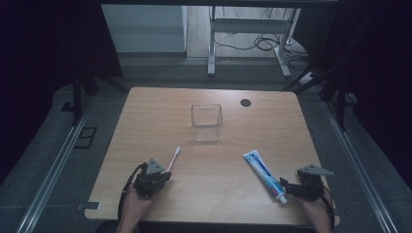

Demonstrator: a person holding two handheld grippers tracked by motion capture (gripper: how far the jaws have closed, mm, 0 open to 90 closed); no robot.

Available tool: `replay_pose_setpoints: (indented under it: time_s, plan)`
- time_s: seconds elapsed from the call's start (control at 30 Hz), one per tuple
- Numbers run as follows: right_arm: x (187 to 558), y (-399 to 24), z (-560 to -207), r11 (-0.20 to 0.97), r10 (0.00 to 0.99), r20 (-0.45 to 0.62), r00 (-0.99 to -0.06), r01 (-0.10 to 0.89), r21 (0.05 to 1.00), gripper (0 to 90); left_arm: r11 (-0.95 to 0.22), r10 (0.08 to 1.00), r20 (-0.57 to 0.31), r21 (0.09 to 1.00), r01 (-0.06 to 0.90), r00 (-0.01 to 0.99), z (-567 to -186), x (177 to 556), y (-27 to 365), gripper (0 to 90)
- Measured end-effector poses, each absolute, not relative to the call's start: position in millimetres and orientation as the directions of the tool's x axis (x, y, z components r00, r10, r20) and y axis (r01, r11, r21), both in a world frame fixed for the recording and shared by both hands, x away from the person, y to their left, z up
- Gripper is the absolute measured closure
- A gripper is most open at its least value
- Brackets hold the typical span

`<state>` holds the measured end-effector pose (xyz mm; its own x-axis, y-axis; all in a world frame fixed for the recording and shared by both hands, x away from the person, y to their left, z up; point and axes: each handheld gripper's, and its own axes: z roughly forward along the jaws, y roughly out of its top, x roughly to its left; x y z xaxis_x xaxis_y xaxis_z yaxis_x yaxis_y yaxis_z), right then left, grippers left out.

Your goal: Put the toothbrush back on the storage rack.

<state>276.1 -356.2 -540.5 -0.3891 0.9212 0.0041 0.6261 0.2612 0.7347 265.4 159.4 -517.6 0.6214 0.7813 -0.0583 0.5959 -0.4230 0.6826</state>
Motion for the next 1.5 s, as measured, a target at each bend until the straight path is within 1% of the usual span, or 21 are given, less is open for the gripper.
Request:
replay_pose_setpoints:
  time_s: [0.2, 0.4, 0.93, 1.07, 1.3, 1.5]
  plan:
    - [276.2, -356.3, -540.5, 0.262, 0.92, 0.005, -0.391, 0.626, 0.735, 18.7, -0.45, 0.768, -0.06, 0.658, 0.603, 0.638, -523.7, 264.4, 152.5, 89.2]
    - [276.4, -356.6, -540.5, 0.264, 0.919, 0.005, -0.394, 0.625, 0.735, 18.7, -0.47, 0.776, -0.029, 0.638, 0.609, 0.63, -528.3, 265.6, 152.6, 89.1]
    - [276.7, -356.9, -540.5, 0.267, 0.917, 0.004, -0.398, 0.623, 0.735, 18.7, -0.438, 0.806, -0.037, 0.633, 0.638, 0.591, -530.0, 271.5, 172.8, 86.8]
    - [276.7, -356.9, -540.5, 0.266, 0.918, 0.005, -0.398, 0.624, 0.735, 18.7, -0.436, 0.814, -0.027, 0.632, 0.64, 0.581, -529.9, 273.3, 179.2, 86.2]
    - [276.7, -356.9, -540.5, 0.267, 0.917, 0.005, -0.398, 0.623, 0.735, 18.7, -0.424, 0.82, -0.038, 0.629, 0.651, 0.571, -529.6, 274.4, 184.5, 85.9]
    - [276.7, -356.9, -540.5, 0.268, 0.917, 0.004, -0.398, 0.623, 0.735, 18.7, -0.435, 0.807, -0.049, 0.626, 0.647, 0.589, -526.2, 274.3, 181.5, 81.7]
